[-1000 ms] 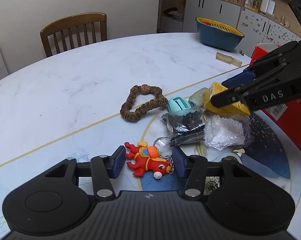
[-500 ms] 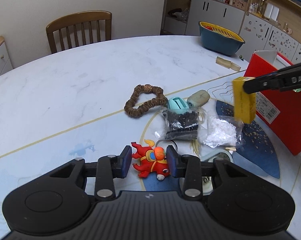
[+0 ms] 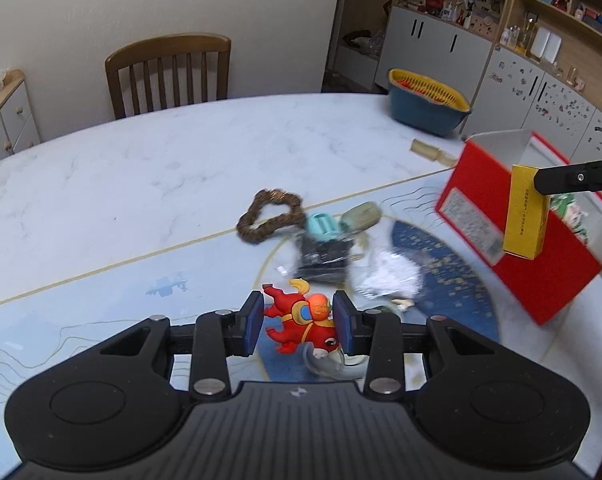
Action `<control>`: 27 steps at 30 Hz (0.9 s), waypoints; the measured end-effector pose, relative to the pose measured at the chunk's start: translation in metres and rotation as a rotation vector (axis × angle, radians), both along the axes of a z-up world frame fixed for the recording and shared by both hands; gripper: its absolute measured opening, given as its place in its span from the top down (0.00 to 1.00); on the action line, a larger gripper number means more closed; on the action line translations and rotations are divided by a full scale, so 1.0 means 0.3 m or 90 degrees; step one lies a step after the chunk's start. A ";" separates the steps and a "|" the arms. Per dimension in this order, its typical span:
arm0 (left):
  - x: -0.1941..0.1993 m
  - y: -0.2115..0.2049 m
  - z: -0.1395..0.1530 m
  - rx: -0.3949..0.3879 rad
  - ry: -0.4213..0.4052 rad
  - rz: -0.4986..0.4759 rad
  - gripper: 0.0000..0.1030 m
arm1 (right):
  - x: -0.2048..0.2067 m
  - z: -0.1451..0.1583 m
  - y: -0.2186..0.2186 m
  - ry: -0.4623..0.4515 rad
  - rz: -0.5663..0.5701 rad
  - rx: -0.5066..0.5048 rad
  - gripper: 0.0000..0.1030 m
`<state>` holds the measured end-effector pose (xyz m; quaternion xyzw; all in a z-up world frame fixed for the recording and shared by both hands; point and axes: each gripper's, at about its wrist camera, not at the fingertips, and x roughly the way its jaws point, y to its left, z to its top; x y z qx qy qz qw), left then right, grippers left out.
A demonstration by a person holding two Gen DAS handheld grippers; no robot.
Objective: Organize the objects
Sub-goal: 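Carry the red toy and yellow box into the shoebox and open both grippers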
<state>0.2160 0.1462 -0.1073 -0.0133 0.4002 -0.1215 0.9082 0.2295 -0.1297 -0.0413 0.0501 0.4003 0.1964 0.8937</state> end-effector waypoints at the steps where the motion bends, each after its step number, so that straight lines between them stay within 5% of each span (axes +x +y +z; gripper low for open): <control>1: -0.007 -0.012 0.017 0.000 -0.001 -0.002 0.65 | -0.008 0.015 -0.014 -0.002 -0.002 0.003 0.73; 12: -0.032 -0.227 0.181 0.014 -0.008 -0.038 0.65 | -0.061 0.119 -0.196 -0.034 -0.014 -0.008 0.73; 27: 0.070 -0.597 0.318 -0.003 -0.059 -0.100 0.65 | -0.005 0.077 -0.492 -0.038 -0.044 -0.037 0.73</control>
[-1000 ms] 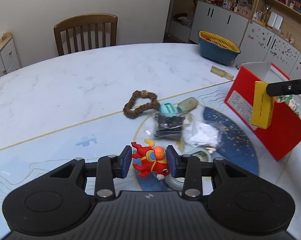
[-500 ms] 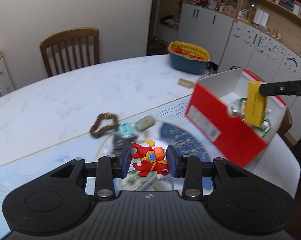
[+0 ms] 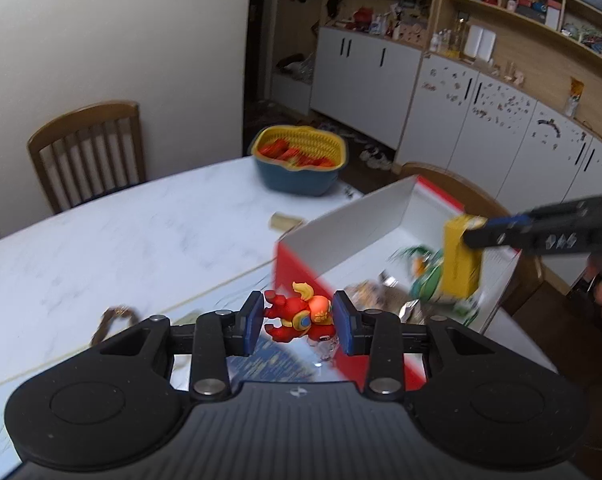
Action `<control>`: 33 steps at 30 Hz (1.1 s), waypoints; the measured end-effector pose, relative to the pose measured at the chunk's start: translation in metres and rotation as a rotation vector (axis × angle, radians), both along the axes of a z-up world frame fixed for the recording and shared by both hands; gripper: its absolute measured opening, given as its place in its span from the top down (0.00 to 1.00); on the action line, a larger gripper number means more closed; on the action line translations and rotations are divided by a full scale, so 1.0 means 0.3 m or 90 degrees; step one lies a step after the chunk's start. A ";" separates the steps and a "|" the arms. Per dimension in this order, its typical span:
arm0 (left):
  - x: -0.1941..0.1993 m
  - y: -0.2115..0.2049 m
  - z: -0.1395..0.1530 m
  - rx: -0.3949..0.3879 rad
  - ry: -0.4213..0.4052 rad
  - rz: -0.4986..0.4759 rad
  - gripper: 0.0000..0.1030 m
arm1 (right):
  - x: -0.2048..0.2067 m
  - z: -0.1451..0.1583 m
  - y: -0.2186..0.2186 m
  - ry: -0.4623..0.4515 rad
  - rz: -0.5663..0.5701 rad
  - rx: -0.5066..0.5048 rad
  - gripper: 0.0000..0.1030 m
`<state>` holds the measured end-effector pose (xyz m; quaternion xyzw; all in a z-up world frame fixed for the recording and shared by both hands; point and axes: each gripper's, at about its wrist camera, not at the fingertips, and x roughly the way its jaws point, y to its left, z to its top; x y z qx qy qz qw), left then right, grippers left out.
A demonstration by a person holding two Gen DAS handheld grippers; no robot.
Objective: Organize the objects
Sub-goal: 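Carry the red toy and yellow box into the shoebox and open both grippers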
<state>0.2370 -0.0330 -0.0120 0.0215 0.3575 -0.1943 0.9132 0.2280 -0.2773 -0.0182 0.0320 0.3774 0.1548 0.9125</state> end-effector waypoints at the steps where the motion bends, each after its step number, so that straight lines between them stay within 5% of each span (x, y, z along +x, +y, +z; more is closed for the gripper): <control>1: 0.013 -0.026 0.006 -0.002 0.001 -0.004 0.65 | 0.007 -0.007 -0.014 0.003 0.002 0.001 0.73; 15: 0.167 -0.389 -0.074 0.065 0.042 -0.052 0.65 | 0.154 -0.051 -0.192 0.003 -0.007 -0.027 0.73; 33: 0.422 -0.534 -0.263 0.131 0.119 -0.017 0.65 | 0.431 -0.251 -0.181 0.081 0.048 -0.101 0.72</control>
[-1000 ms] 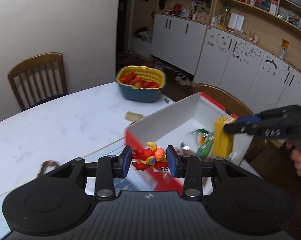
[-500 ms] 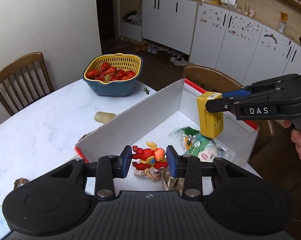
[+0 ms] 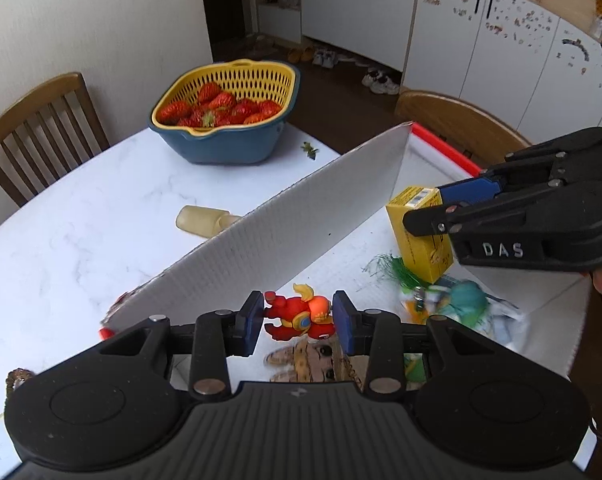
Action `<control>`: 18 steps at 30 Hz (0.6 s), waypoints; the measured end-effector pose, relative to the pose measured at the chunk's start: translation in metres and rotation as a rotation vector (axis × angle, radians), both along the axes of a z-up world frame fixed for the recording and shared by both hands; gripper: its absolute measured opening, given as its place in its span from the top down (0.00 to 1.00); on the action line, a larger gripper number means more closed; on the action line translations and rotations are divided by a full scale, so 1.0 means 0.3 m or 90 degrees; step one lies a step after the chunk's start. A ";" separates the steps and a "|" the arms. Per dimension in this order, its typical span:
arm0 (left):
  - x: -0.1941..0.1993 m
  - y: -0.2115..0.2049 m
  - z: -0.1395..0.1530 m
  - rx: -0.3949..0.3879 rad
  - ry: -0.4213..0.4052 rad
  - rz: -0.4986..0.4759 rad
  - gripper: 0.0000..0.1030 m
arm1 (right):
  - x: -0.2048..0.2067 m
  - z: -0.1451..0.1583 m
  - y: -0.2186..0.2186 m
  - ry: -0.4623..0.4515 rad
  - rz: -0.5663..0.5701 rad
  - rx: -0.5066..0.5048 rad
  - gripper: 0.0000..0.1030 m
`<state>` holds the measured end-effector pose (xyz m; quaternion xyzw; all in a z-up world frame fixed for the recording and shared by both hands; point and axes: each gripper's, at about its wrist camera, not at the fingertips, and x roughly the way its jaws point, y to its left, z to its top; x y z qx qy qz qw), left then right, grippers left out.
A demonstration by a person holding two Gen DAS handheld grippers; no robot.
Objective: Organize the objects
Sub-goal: 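Carry the red toy and yellow box into the shoebox and open both grippers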
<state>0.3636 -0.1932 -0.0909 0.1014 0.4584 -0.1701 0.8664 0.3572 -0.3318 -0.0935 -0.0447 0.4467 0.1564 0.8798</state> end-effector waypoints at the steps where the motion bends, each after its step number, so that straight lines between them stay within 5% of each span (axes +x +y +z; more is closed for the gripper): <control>1: 0.013 -0.005 -0.011 0.003 0.004 0.003 0.65 | 0.010 -0.012 0.005 0.006 0.000 -0.002 0.72; 18: 0.093 -0.061 -0.133 0.035 0.060 0.009 0.64 | 0.012 -0.063 0.054 0.005 0.035 -0.056 0.70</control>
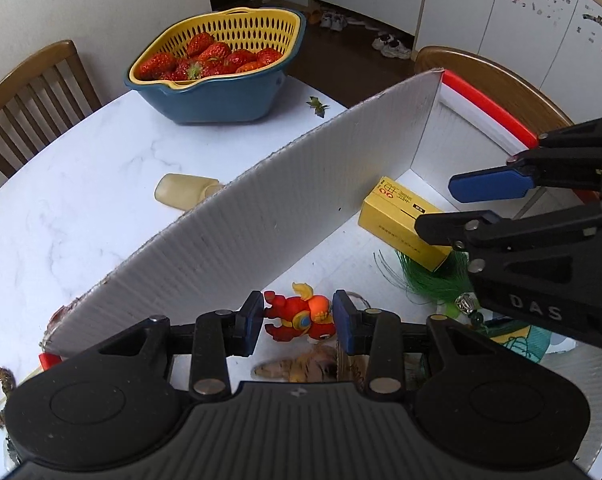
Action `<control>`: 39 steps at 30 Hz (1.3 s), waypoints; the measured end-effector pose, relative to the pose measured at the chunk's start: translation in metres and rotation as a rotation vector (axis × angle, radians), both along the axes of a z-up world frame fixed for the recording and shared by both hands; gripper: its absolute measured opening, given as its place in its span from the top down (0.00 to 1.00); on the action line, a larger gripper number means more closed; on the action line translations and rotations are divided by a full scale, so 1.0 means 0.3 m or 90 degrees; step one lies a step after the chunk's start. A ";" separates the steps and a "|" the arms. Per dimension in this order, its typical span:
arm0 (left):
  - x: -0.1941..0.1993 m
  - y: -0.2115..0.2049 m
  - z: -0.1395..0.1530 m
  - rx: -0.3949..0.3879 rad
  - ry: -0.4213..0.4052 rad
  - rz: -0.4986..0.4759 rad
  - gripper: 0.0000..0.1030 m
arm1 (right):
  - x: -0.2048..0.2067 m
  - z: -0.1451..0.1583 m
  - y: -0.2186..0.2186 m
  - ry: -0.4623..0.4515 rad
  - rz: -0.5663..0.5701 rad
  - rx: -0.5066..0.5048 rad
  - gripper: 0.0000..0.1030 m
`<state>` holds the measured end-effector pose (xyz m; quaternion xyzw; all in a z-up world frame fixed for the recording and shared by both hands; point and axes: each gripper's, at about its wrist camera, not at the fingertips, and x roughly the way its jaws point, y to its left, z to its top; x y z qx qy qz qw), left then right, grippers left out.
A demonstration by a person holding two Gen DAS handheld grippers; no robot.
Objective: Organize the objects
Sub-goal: 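Carry the red toy and yellow box into the shoebox and open both grippers, then withdraw both grippers from the shoebox back to the pile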
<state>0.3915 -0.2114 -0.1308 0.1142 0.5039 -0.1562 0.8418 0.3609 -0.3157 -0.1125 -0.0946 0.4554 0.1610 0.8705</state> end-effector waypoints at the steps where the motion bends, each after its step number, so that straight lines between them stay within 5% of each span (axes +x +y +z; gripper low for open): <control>1: 0.003 0.001 0.000 -0.001 0.002 -0.001 0.64 | -0.001 0.006 -0.008 0.000 -0.003 0.005 0.69; 4: -0.001 0.006 0.000 -0.004 0.008 0.002 0.60 | -0.008 0.026 -0.026 -0.002 -0.004 0.021 0.66; 8: -0.017 0.019 0.021 -0.018 -0.004 0.007 0.41 | -0.030 0.051 -0.047 -0.007 -0.007 0.038 0.60; 39: -0.366 0.212 0.340 -0.134 -0.118 0.028 0.35 | -0.347 0.268 -0.016 -0.081 0.035 0.119 0.27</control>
